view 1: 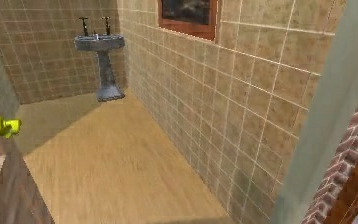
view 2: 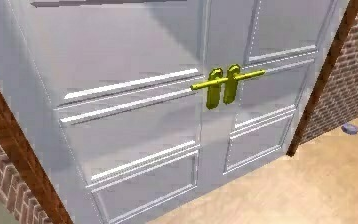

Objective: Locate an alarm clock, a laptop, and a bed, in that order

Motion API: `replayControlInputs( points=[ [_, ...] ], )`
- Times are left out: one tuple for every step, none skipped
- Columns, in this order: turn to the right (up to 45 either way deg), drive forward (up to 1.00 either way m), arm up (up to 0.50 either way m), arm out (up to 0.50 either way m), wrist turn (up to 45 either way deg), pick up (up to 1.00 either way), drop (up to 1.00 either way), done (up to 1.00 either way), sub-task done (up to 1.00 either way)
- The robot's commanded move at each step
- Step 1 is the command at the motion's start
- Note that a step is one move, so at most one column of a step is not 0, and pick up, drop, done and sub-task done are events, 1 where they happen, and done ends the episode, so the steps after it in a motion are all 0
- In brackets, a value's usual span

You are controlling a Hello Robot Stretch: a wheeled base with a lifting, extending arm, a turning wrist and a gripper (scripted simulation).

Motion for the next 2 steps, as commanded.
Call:
replayControlInputs(
  points=[
    [-15.0, 0.0, 0.0, 0.0, 0.0, 0.0, 0.0, 0.0, 0.0],
    [0.0, 0.8, 0.0, 0.0, 0.0, 0.0, 0.0, 0.0, 0.0]
  ],
)
